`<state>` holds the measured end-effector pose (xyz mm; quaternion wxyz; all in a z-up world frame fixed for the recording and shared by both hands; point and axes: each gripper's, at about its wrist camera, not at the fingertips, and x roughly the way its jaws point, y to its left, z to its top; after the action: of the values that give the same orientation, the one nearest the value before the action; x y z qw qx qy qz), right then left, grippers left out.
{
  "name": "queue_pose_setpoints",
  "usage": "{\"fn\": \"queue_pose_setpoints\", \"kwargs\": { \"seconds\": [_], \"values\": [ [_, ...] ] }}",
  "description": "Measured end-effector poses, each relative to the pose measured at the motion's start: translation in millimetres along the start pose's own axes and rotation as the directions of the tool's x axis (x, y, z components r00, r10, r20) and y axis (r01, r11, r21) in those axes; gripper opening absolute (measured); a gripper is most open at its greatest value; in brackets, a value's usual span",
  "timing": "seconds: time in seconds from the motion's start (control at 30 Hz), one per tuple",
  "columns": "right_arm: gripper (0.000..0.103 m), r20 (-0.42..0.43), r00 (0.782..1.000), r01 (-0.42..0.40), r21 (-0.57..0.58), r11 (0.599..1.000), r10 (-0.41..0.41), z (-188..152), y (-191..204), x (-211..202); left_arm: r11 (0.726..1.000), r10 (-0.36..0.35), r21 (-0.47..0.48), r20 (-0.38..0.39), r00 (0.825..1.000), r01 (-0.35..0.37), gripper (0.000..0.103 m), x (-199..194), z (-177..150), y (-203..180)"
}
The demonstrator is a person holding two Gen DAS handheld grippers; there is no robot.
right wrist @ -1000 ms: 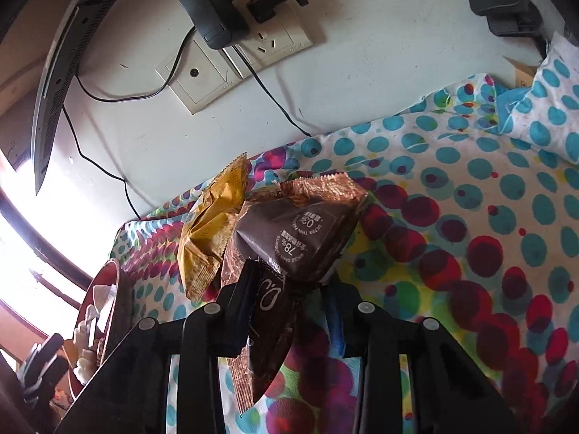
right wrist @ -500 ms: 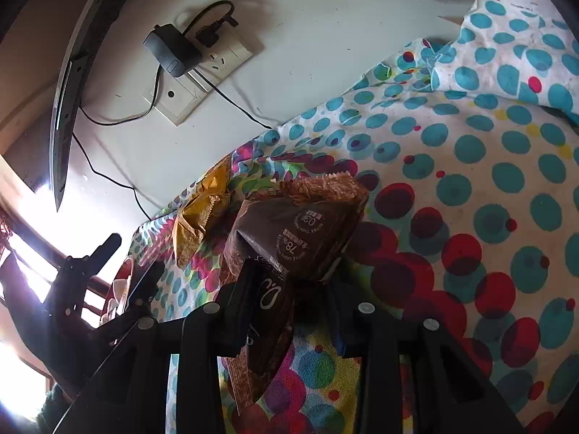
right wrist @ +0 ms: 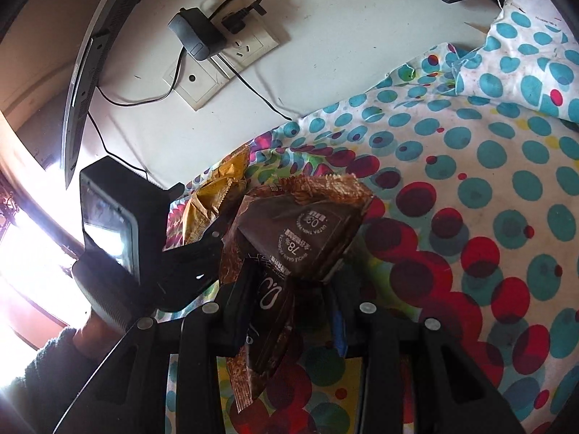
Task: Organize objects
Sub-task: 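Grasp the brown snack bag with the right gripper while the left grasps the yellow bag, then drop the yellow snack bag in the tray with left gripper while right holds brown bag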
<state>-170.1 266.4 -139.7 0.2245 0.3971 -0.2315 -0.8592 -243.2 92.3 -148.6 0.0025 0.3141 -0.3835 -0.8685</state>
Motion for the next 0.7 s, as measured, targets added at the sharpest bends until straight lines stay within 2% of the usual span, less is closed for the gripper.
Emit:
{"fn": "queue_pose_setpoints", "kwargs": {
  "seconds": [0.1,0.17,0.2,0.3,0.4,0.53,0.63,0.7],
  "values": [
    [0.034,-0.001,1.000,-0.005,0.007,1.000,0.005,0,-1,0,0.996,-0.057,-0.067,0.000,0.998,0.057,0.069,9,-2,12],
    [0.035,-0.002,1.000,-0.007,0.009,1.000,0.007,0,-1,0,0.989,-0.089,-0.120,-0.023,0.996,0.086,0.058,10,-5,19],
    [0.035,-0.001,1.000,-0.007,0.011,1.000,0.007,0,-1,0,0.986,-0.090,-0.141,-0.027,0.996,0.085,0.049,8,-7,22],
    [0.035,-0.001,1.000,-0.005,0.008,1.000,0.005,0,0,0,0.970,-0.116,-0.219,-0.017,0.993,0.109,0.039,-2,-16,37],
    [0.035,0.001,1.000,0.000,0.005,1.000,0.000,0,1,0,0.930,-0.177,-0.327,0.008,0.984,0.170,0.036,-15,-29,57],
    [0.035,0.005,1.000,0.015,0.002,1.000,-0.015,-1,3,0,0.880,-0.229,-0.414,0.058,0.972,0.232,0.036,-46,-49,78],
    [0.034,0.016,0.998,0.059,-0.014,0.998,-0.059,-2,9,1,0.833,-0.267,-0.474,0.105,0.958,0.285,0.036,-71,-66,91],
    [0.034,0.030,0.994,0.108,-0.052,0.993,-0.106,-4,19,1,0.818,-0.257,-0.500,0.126,0.958,0.285,0.036,-90,-81,98]
  ]
}}
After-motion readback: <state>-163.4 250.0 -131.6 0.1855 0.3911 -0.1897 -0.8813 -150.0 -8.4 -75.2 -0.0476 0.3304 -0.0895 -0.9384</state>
